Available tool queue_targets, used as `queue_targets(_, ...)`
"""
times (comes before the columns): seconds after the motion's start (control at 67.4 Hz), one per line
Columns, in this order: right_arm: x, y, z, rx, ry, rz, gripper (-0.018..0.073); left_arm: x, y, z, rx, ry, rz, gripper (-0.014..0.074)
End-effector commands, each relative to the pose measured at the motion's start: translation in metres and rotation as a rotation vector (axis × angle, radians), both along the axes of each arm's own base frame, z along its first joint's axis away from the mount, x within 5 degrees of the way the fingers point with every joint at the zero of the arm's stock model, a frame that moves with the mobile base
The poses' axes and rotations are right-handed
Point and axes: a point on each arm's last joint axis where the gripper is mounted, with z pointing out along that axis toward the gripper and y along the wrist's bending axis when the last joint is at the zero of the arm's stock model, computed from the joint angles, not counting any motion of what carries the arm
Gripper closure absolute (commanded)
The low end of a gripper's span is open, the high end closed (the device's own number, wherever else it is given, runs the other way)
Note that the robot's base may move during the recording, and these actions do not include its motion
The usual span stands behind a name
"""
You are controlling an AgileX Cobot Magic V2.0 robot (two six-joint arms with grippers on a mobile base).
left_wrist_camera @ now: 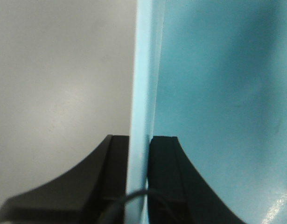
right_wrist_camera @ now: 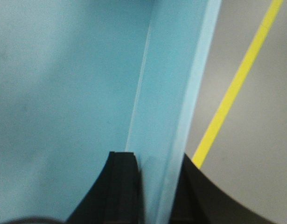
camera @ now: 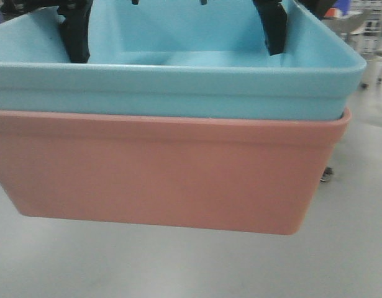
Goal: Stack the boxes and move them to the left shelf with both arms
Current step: 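Hold the stacked bins with both grippers while driving across the floor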
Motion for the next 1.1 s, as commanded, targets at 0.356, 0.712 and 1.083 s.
queue_targets(0.356,-0.0078,0.0177,0.0316,0.196,-0.123,0.121,0.0503,-0.0088,-0.0221,0.0379,-0.274,-0.144,-0.089,0.0608)
queue_targets(0.712,-0.0080,0.0174,0.0314,0.193,-0.120,0.119,0.0503,-0.0088,-0.0221,0.0379,-0.274,-0.144,-0.089,0.0608)
queue_targets(1.083,-0.0081,0.0171,0.0313,0.191,-0.118,0.117,0.0503,-0.0088,-0.0222,0.0378,-0.274,-0.144,-0.089,0.0608)
